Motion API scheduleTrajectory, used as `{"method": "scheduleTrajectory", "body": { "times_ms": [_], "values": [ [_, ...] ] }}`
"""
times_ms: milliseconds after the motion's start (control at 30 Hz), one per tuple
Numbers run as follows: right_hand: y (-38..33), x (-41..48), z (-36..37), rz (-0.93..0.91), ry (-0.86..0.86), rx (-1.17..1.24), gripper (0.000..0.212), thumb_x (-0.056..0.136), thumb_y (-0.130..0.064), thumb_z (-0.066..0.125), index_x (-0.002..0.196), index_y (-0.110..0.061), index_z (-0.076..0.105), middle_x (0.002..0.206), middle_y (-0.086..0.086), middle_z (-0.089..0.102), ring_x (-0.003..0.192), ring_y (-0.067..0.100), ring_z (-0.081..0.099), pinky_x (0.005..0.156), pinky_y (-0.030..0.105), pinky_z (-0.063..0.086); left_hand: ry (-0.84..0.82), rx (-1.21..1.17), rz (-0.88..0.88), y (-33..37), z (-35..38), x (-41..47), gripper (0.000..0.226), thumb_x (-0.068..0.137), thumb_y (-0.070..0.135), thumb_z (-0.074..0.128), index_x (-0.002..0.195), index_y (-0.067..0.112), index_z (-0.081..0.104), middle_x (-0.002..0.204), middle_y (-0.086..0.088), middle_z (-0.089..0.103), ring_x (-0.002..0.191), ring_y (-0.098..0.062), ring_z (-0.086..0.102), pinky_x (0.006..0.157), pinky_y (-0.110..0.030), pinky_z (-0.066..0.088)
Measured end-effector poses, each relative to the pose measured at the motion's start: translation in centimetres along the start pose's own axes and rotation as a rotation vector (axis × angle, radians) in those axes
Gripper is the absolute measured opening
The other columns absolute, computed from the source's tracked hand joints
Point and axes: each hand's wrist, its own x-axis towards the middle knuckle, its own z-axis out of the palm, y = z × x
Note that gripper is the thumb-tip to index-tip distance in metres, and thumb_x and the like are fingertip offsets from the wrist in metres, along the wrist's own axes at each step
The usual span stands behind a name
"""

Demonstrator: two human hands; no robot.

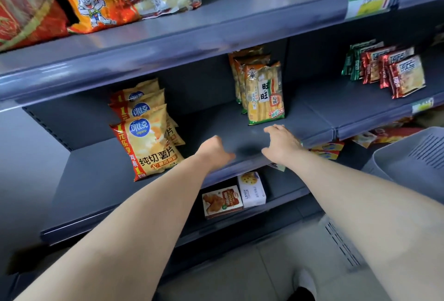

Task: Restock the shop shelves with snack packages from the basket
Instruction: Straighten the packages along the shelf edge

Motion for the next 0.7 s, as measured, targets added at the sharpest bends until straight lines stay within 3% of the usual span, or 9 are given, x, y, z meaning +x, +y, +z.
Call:
{"method": "scheduleTrajectory", "body": {
  "times_ms": [100,200,300,433,500,600,700],
  "values": [
    [2.9,4.0,-1.7,0.038,0.018,0.057,0.056,0.089,-0.020,0.062,0.141,-0.018,0.042,0.143,0.006,0.042,0.130,0.027,0.044,0.099,0.037,0.043,0.040,-0.144,-0.074,3.0,0.8,4.0,0.059,0.088,0.032,0.069,0.135,0.003,0.048,0.131,-0.011,0.057,0.103,-0.025,0.058,0.072,-0.022,0.040],
    [5.4,8.1,-3.5,0.042,0.009,0.118,0.056,0.088,-0.021,0.062,0.141,-0.021,0.042,0.140,0.008,0.045,0.126,0.029,0.048,0.094,0.036,0.045,0.062,-0.202,-0.133,6.0,1.4,7.9,0.064,0.088,0.033,0.069,0.138,0.003,0.044,0.128,-0.012,0.059,0.089,-0.022,0.055,0.064,-0.024,0.041],
    [7.5,11.9,-4.8,0.047,-0.004,0.185,0.055,0.087,-0.025,0.065,0.138,-0.020,0.044,0.138,0.007,0.049,0.125,0.030,0.050,0.094,0.035,0.045,0.081,-0.215,-0.196,9.0,2.0,11.5,0.078,0.085,0.036,0.072,0.144,0.000,0.035,0.138,-0.011,0.053,0.115,-0.029,0.058,0.077,-0.031,0.046],
    [9.1,16.1,-5.7,0.019,-0.064,0.275,0.070,0.087,-0.032,0.068,0.145,-0.018,0.033,0.143,0.010,0.046,0.128,0.032,0.048,0.098,0.039,0.046,0.137,-0.442,-0.280,12.1,2.6,15.2,0.102,0.080,0.030,0.080,0.154,0.007,0.014,0.156,-0.009,0.032,0.140,-0.026,0.037,0.108,-0.035,0.038],
    [9.2,17.7,-5.9,0.017,-0.089,0.322,0.084,0.086,-0.032,0.071,0.152,-0.018,0.020,0.150,0.009,0.039,0.134,0.031,0.043,0.102,0.039,0.043,0.149,-0.522,-0.307,12.8,2.4,17.0,0.106,0.073,0.029,0.086,0.152,0.011,0.017,0.151,-0.008,0.037,0.134,-0.026,0.041,0.107,-0.039,0.039],
    [9.3,20.1,-5.8,0.023,-0.108,0.395,0.100,0.084,-0.033,0.074,0.156,-0.021,0.006,0.158,0.006,0.028,0.140,0.027,0.036,0.109,0.037,0.037,0.174,-0.653,-0.290,13.1,1.8,20.0,0.085,0.066,0.023,0.090,0.129,0.010,0.035,0.127,-0.004,0.053,0.108,-0.019,0.052,0.086,-0.035,0.042],
    [9.1,21.9,-5.4,-0.005,-0.144,0.553,0.107,0.079,-0.033,0.079,0.156,-0.026,0.005,0.156,0.004,0.033,0.138,0.026,0.040,0.109,0.037,0.039,0.157,-0.794,-0.197,12.9,1.7,22.8,0.067,0.067,0.017,0.088,0.120,0.015,0.047,0.120,-0.004,0.065,0.108,-0.022,0.063,0.091,-0.040,0.047]
  ]
}}
